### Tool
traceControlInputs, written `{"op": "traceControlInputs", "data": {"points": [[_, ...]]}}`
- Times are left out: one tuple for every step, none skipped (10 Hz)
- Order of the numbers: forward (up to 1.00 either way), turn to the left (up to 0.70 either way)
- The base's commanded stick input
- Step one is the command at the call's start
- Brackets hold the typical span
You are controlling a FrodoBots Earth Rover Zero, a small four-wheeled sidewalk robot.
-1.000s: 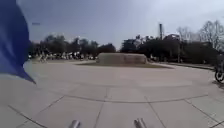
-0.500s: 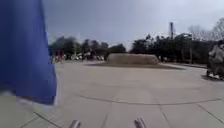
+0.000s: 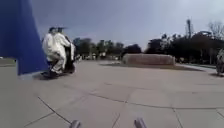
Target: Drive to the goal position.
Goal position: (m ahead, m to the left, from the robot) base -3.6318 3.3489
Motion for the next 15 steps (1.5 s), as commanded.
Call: {"op": "traceControlInputs", "data": {"points": [[0.00, 0.85], [0.00, 0.85], [0.00, 0.85], [0.00, 0.85], [0.00, 0.85], [0.00, 0.85], [0.00, 0.85], [0.00, 0.85], [0.00, 0.85], [0.00, 0.85], [0.00, 0.85], [0.00, 0.85], [0.00, 0.85], [0.00, 0.85], [0.00, 0.85]]}}
